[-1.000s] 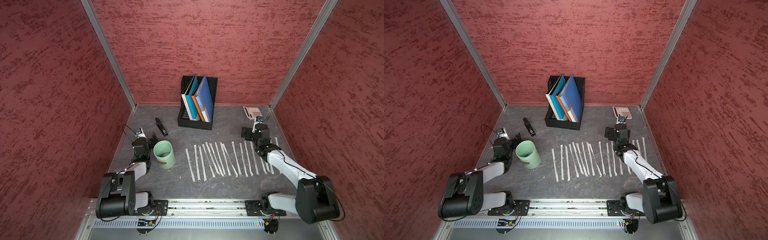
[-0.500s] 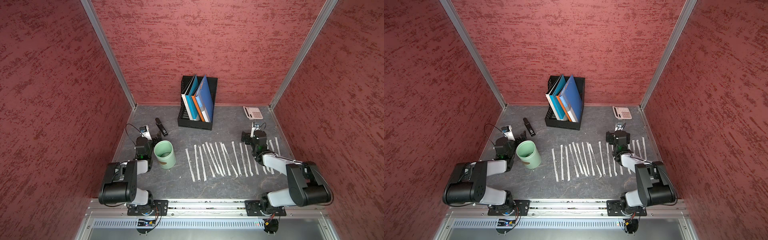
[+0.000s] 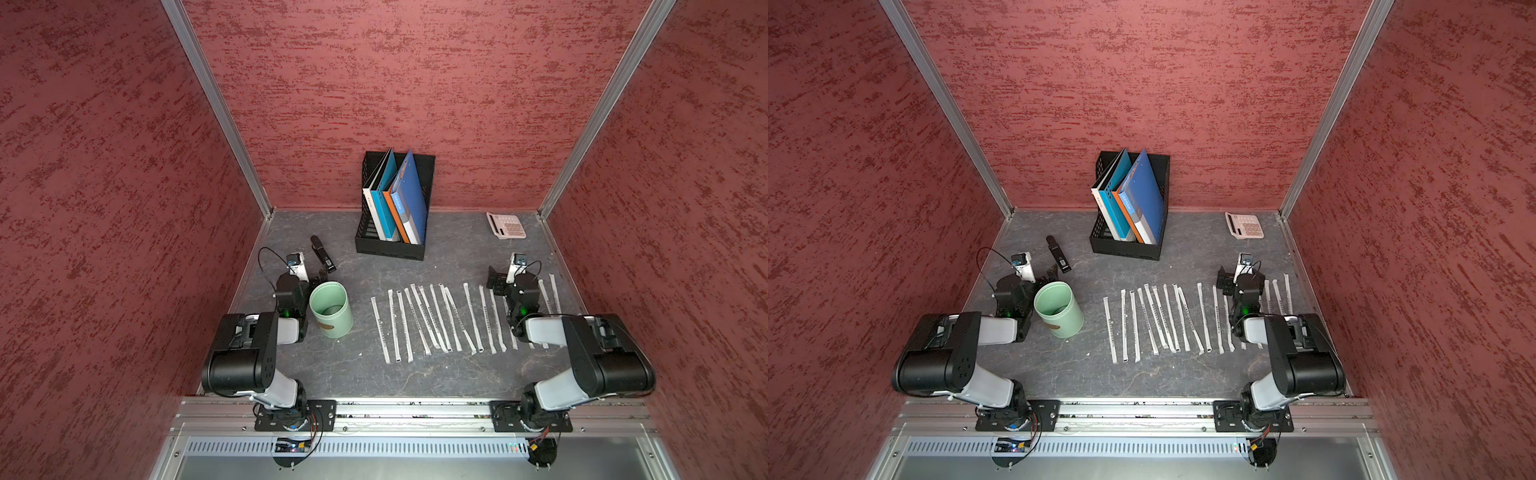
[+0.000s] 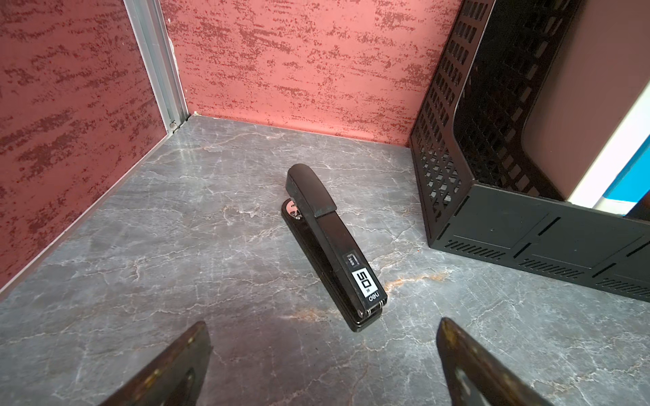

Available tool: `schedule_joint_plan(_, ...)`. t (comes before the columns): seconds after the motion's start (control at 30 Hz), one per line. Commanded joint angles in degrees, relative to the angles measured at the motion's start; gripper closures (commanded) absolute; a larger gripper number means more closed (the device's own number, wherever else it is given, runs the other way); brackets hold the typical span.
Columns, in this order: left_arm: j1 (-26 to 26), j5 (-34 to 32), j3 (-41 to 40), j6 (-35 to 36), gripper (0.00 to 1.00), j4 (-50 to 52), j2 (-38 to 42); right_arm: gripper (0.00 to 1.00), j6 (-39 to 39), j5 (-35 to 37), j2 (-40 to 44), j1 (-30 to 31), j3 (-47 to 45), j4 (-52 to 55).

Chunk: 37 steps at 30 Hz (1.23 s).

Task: Take the straws out of the storage container
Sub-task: Reset both arms

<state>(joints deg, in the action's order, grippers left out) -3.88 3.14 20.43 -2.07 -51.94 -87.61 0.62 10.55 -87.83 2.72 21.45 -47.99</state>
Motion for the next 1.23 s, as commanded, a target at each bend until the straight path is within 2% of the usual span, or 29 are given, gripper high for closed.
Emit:
schedule_joint_plan(0.0, 0.2, 0.8, -0.1, 0.7, 0.00, -1.5, 0.1, 0.01, 0.6, -1.0, -0.3, -0.4, 0.0, -4.7)
schedule_joint_plan(0.37, 1.4, -2.0, 1.0, 1.3, 0.00, 0.5, -0.1, 0.01, 0.5, -1.0, -0.6, -0.5, 0.3, -4.7)
schedule_joint_plan(1.2, 2.4, -3.5, 1.2, 1.8, 0.00, 0.6, -0.1, 0.01, 0.6, -1.6, -0.5, -0.7, 0.4, -4.5)
